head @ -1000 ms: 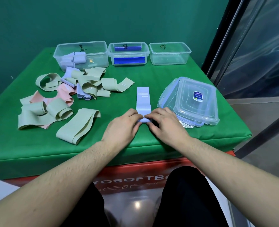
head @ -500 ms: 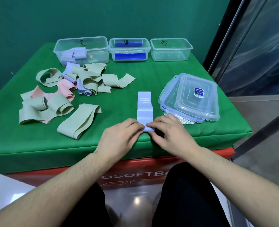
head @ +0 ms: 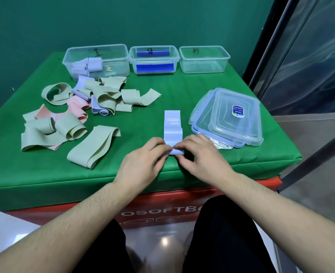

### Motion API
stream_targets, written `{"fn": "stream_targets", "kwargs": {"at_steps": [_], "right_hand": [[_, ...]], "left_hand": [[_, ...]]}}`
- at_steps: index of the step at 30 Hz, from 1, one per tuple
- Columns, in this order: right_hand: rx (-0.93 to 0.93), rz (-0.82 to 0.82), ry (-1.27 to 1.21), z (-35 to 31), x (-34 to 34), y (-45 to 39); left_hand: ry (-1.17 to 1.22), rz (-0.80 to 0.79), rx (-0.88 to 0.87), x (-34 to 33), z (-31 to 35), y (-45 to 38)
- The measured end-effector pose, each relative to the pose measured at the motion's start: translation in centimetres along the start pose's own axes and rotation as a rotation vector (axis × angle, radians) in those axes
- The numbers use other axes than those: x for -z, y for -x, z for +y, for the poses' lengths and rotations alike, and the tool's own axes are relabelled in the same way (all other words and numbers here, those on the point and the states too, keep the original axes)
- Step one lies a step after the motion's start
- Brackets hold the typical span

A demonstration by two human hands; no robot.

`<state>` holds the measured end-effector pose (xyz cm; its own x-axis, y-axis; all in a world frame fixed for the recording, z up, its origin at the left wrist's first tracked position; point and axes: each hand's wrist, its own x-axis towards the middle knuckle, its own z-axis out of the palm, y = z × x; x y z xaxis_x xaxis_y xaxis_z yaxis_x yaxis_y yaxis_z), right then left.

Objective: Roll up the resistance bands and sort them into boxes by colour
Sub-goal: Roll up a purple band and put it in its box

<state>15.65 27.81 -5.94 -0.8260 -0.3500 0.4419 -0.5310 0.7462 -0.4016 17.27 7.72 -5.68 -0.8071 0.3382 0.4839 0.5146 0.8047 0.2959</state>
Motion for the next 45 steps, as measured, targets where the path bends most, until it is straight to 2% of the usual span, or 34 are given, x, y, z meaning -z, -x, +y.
{"fn": "stream_targets", "kwargs": {"at_steps": [5, 11, 17, 27, 37, 45], "right_hand": [[-0.059, -0.065, 0.002, 0.2, 0.1, -0.7], [-0.001, -0.01, -0.002, 0.3, 0.0, -0.4], [-0.024, -0.02, 0.011, 0.5, 0.0, -0.7], [-0.037, 0.022, 0.059, 0.6, -0.3, -1.1], [-0.092, -0.03, 0.041, 1.1, -0.4, -2.1], [-0.038, 0.001, 0.054, 1.4, -0.3, -2.3]], "left_hand": [[-0.011, -0.036, 0.007, -0.2, -0.3, -0.5], [-0.059, -0.08, 0.039, 0.0, -0.1, -1.1], [-0.019, -0.097, 0.049, -0.1, -0.3, -1.3], [-0.128, -0.107, 0.067, 0.2, -0.1, -2.0], [-0.151, -0.131, 0.066, 0.3, 0.1, -2.8], [-0.185, -0.184, 0.104, 0.0, -0.2, -3.8]]}}
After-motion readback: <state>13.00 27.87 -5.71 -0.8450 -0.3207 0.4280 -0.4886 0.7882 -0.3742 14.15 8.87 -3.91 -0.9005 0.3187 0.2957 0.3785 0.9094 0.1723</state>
